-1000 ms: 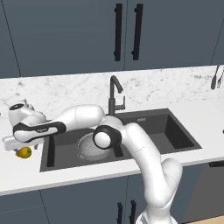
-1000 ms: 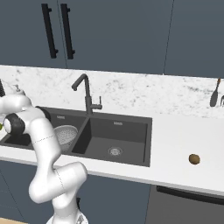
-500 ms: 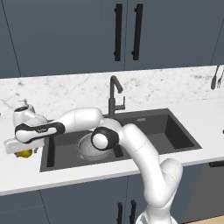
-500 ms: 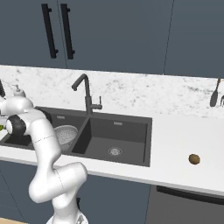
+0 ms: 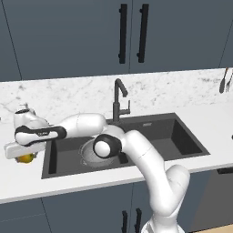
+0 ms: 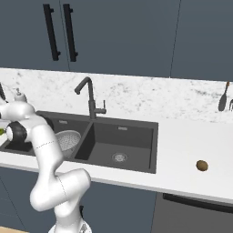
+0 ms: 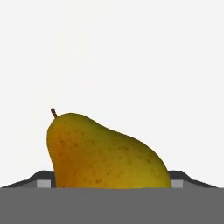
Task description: Put the colander in the sink, put the kiwi, pear in the colander, and turn on the sink faucet and pour water over the colander.
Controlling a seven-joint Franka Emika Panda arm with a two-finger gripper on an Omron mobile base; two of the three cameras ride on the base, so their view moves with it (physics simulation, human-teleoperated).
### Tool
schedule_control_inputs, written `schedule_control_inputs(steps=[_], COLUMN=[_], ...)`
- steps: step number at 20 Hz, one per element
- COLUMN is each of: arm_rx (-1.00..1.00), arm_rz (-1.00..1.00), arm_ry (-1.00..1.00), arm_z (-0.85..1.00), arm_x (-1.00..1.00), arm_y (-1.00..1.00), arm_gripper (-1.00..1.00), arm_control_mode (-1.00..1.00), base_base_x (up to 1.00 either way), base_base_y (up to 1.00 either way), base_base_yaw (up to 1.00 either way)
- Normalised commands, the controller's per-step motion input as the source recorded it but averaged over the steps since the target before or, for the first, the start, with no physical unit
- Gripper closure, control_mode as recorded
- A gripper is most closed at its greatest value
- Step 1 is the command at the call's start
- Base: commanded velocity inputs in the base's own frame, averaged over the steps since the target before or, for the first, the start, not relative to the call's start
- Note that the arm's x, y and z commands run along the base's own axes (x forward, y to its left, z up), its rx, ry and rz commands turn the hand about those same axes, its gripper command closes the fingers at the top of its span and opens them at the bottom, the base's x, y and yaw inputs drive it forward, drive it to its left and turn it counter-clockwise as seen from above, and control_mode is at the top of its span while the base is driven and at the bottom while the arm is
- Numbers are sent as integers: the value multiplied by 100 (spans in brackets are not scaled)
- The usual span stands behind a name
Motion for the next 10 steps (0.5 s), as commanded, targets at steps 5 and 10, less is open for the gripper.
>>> schedule_control_inputs(steps=[5,10], arm_rx=[0,0], arm_rz=[1,-3], arm_ry=[-9,-17], arm_z=[0,3], arm_x=[-49,-35], arm_y=[-24,-81], arm_gripper=[100,100], arm_control_mode=[-100,-100], base_base_x=[0,0], base_base_y=[0,0], base_base_yaw=[0,0])
